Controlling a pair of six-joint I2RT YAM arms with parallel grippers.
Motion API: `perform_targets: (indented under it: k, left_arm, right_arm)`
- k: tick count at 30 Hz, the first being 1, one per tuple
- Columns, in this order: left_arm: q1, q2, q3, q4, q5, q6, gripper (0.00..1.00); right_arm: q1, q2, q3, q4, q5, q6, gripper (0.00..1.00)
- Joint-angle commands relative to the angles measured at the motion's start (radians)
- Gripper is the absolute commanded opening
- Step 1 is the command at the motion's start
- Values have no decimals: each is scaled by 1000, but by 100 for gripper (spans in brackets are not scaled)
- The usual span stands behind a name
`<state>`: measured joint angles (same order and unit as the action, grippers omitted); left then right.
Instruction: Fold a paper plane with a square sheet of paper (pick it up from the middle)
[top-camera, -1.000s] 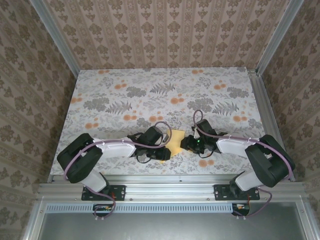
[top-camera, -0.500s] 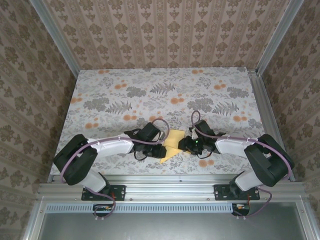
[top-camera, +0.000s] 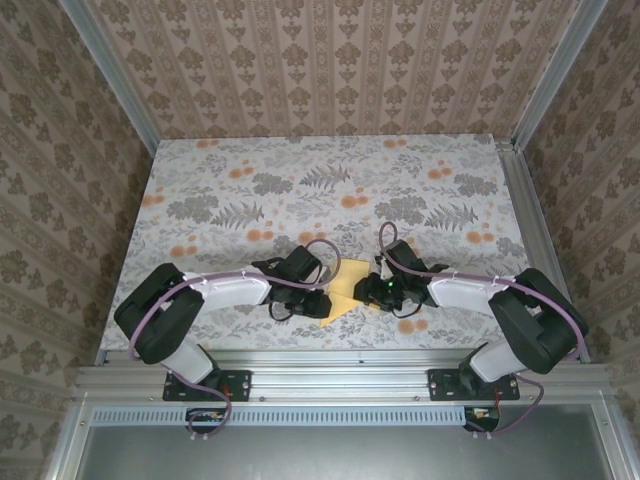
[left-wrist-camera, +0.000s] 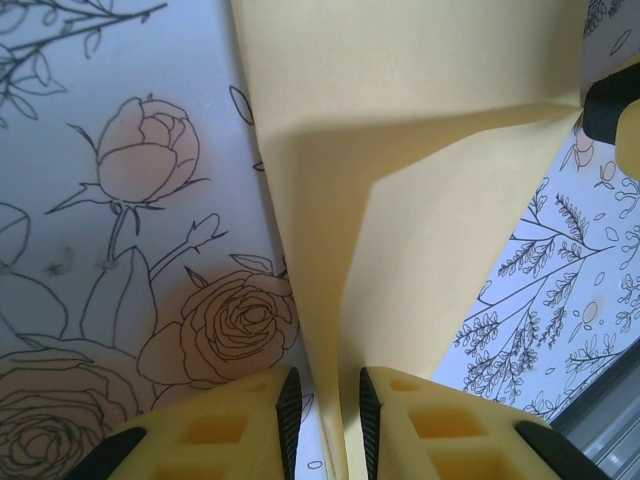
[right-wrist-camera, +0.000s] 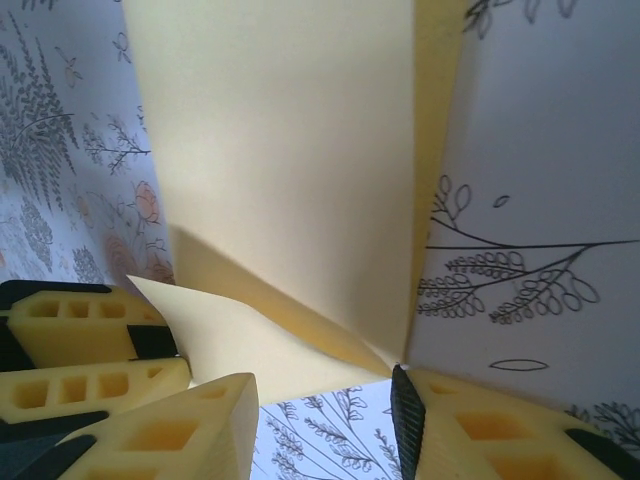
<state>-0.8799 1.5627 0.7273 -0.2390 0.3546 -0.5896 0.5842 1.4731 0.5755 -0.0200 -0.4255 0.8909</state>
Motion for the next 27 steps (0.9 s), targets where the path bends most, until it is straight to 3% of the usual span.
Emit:
perform_targets:
  k: [1,16,22,27]
  left_arm:
    - [1,28,-3,7,5,24,26]
    - [-2,74,-2,-11,-19,39,24]
    - [-2,20,24,-54,-26,37,24]
    - [4,-71,77,-168,-65,60,27]
  right_arm:
    - [10,14,26,-6,7,15,43]
    - [10,-5,-9,127,-60,95,43]
    - [9,-55,22,-76,42,13,43]
    - [9,-65,18,-105,67,2,44]
